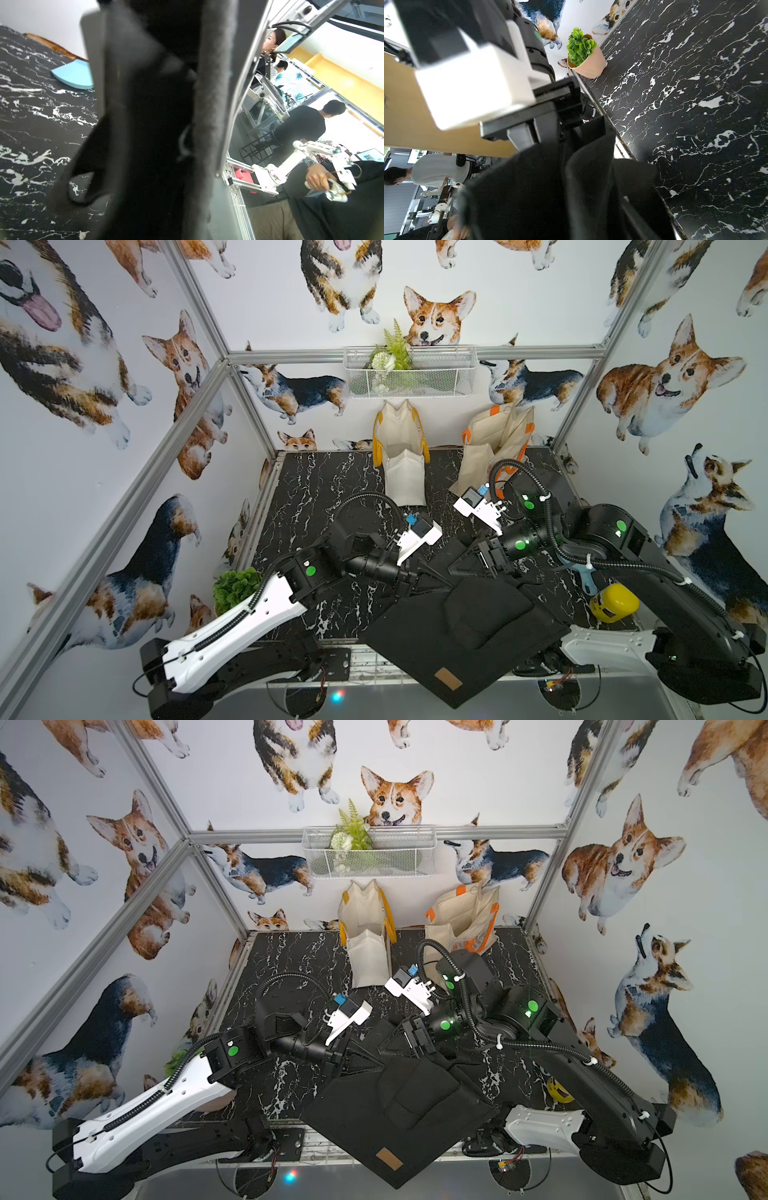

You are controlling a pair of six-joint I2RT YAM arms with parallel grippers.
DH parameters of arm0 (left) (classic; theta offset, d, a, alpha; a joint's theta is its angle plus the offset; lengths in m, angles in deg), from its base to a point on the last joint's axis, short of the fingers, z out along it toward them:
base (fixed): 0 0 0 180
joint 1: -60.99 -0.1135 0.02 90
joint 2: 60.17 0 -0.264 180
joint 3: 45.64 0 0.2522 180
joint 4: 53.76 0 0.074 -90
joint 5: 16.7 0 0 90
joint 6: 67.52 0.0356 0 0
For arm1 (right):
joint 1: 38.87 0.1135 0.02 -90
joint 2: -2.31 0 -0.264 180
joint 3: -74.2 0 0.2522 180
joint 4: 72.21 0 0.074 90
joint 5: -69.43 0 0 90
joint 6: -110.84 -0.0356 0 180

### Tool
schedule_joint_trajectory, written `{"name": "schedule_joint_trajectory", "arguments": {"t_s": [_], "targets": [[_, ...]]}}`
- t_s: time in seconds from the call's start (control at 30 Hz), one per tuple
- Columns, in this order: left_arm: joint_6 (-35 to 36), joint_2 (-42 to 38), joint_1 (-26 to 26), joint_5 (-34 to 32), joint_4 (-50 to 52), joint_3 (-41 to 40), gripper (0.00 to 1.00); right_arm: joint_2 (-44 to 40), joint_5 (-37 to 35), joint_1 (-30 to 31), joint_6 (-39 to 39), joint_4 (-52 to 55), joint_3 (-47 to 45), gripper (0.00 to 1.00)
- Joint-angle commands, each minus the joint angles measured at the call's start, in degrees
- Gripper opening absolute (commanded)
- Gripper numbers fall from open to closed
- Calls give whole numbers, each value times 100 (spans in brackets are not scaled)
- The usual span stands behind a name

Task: Put away the canvas bag
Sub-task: Press the canvas bag.

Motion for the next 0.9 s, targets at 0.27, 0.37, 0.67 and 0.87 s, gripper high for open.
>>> {"name": "schedule_joint_trajectory", "arguments": {"t_s": [0.27,0.37,0.67,0.87], "targets": [[-800,-775,-1593,1629,-1473,-582,0,-1881,-1988,-144,265,153,-881,99],[-923,-877,-1936,1816,-1531,-606,0,-2531,-2506,-226,-62,-200,-1197,100],[-978,-757,-2156,2026,-1526,-458,0,-4162,-3548,-229,-958,-1066,-2494,100],[-1100,-608,-2156,2059,-1678,-529,0,-4233,-3333,-220,-1102,-943,-2711,100]]}}
